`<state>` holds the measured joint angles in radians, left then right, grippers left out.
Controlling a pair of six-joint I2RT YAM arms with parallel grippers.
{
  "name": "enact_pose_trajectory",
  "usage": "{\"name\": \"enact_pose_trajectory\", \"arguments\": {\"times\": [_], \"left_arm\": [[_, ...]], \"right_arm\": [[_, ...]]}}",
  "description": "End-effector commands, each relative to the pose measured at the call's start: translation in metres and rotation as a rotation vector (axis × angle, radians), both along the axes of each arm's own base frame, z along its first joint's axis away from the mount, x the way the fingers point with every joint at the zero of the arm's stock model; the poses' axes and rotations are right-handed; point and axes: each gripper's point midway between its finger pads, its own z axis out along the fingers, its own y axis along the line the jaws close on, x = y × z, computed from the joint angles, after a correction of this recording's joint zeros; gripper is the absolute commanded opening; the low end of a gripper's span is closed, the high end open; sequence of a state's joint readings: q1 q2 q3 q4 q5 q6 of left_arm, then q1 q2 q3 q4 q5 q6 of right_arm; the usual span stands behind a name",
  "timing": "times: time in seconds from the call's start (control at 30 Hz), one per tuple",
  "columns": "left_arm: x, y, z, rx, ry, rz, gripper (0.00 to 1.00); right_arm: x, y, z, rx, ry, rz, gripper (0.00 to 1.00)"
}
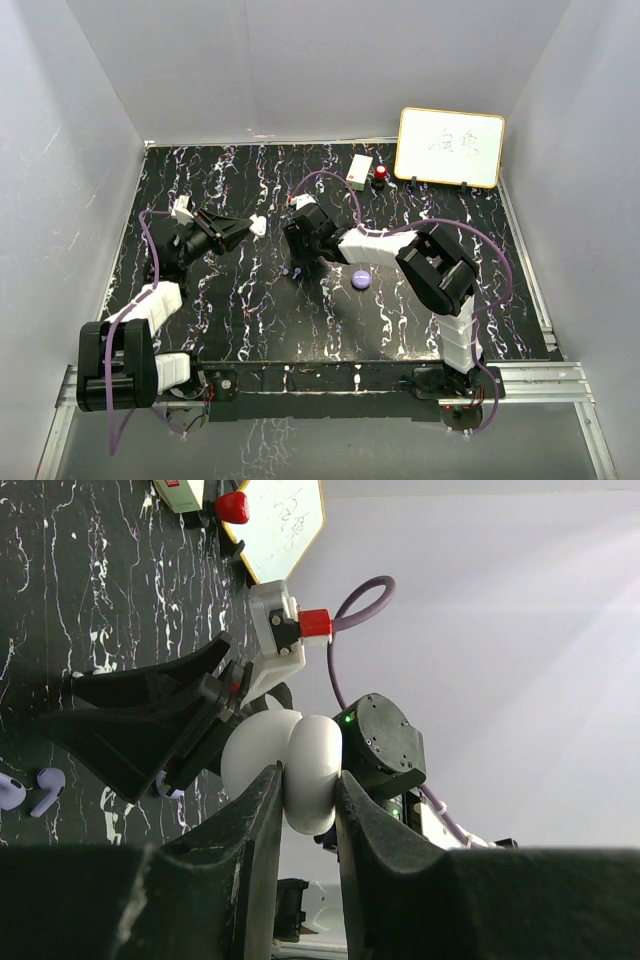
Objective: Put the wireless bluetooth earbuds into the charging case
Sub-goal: Adjust the earbud at the center of the board.
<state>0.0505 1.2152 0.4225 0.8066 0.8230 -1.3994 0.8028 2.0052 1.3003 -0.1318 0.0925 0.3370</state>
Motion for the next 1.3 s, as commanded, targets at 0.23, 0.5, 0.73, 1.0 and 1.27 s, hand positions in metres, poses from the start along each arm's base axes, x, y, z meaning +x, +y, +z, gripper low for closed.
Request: {"name": "enact_pose_trajectory", "arguments": {"times": [0.23,0.5,0.73,1.0,1.27], "left_arm": [[-0.001,0.002,0.016,0.009,-0.051,-0.005,0.00],[-0.001,0.002,0.014,0.009,-0.045,-0.004,0.00],[-0.001,0.002,0.014,0.008,-0.046,-0.004,0.00],[-0.001,0.002,0.015,0.010,-0.049,-0.003,0.00],[0.000,0.003,0.014,0.011,-0.047,0.000,0.00]], "right_arm": [[0.029,0.013,0.027,0.052,-0.095,-0.013,0.50],[0.034,0.006,0.027,0.049,-0.096,-0.029,0.51],[0.038,0.006,0.024,0.052,-0.089,-0.023,0.51],[0.033,0.010,0.017,0.058,-0.064,0.004,0.51],[0.018,0.008,0.015,0.076,-0.026,0.034,0.50]]}}
